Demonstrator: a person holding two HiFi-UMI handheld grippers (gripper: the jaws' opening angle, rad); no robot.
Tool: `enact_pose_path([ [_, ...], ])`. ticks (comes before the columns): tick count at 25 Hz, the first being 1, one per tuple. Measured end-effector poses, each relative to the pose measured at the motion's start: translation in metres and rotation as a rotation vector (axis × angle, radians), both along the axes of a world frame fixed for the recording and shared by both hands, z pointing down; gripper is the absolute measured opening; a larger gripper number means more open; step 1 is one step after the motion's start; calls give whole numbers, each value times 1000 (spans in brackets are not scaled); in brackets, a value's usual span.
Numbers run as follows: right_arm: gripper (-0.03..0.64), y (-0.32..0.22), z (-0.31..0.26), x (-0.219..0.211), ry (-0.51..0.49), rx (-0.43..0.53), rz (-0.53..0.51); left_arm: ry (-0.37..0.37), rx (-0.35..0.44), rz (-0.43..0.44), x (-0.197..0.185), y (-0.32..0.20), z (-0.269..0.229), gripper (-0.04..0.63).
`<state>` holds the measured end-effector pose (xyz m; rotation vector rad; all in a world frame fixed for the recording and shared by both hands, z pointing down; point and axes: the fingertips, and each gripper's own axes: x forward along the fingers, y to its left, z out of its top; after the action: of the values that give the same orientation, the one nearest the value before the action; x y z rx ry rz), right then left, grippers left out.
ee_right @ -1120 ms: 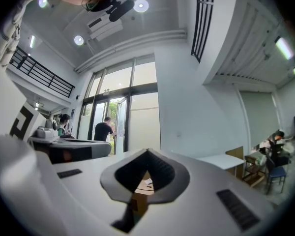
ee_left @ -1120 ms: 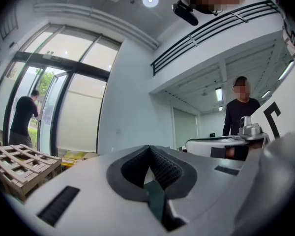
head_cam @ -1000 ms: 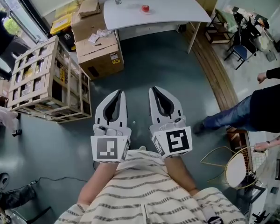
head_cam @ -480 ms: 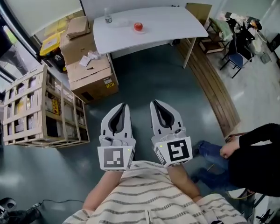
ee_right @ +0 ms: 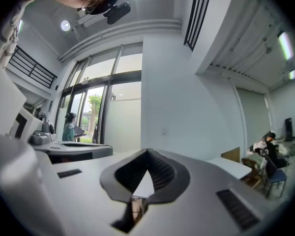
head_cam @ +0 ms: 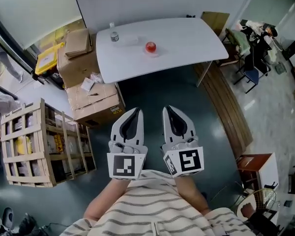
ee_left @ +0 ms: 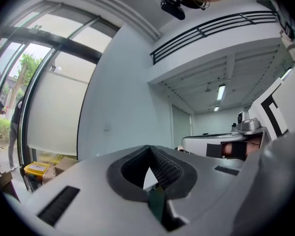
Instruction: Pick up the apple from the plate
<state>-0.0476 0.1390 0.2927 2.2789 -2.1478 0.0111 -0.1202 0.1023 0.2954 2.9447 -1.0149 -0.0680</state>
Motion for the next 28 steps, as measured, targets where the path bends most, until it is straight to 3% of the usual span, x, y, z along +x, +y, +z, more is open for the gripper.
enact_pose_path([
  [6,3,-68,7,32,-6,-19,14,-8,-18,3,31,-73,7,5],
  [13,3,-121,16,83,-11,-31,-11,-16,-23,-31,77,-122,16,5],
  [21,3,-192,24,163,8,-36,-109,7,-10,-124,159,-189,26,5],
  [28,3,-242,39,231,-21,-78,-159,-23,-28,-200,217,-234,33,5],
])
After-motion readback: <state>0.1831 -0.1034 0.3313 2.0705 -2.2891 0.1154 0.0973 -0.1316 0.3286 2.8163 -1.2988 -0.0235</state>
